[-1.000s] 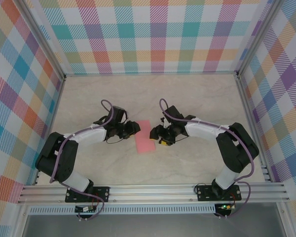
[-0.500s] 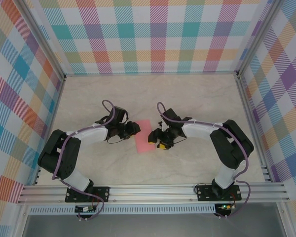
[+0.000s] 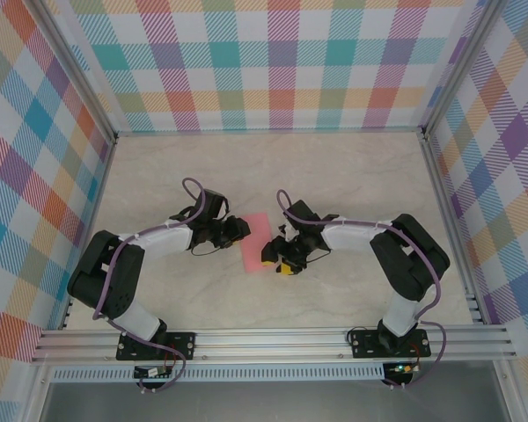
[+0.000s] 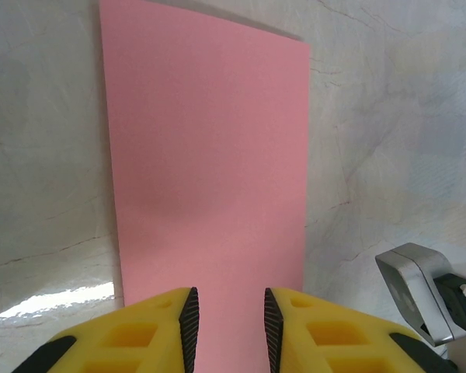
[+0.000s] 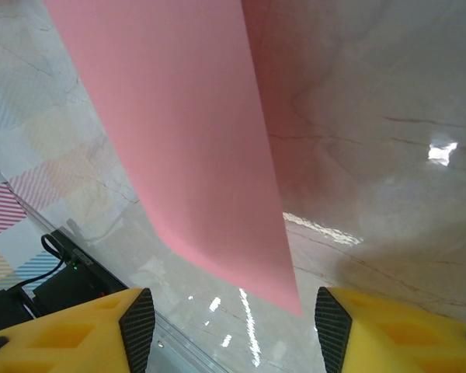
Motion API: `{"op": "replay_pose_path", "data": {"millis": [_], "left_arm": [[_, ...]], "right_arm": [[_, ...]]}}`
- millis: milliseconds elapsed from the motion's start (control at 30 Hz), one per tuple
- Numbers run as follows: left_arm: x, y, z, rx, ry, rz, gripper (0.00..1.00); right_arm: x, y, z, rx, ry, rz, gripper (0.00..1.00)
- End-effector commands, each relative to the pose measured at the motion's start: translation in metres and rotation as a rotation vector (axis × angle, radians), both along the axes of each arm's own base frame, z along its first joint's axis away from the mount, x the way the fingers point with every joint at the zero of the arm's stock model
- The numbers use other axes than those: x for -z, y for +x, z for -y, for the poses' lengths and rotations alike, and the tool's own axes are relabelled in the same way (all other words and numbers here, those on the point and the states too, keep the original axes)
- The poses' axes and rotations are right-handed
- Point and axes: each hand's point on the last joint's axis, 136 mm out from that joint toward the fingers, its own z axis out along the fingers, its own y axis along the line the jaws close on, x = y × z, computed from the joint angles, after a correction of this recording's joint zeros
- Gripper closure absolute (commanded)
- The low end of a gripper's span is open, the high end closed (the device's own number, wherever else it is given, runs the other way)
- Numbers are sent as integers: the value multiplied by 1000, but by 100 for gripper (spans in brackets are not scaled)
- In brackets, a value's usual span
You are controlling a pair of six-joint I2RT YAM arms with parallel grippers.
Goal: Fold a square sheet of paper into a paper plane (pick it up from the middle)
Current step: Third fold the triangle at the center of the table.
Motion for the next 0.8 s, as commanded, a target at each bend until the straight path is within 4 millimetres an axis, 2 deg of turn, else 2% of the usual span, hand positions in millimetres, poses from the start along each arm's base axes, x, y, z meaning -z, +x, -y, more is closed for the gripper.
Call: {"op": "replay_pose_path", "data": {"millis": [0,367,767], "left_arm": [[0,5,3,0,0,9,70],[9,4,6,17,0,-17,74],[19,0,7,34,15,-53,75]], "right_arm": [[-3,2,-6,13,30,9,43],[-21,14,-1,67,19,90,58],[-27,26,-10,79,40,118,73]]}}
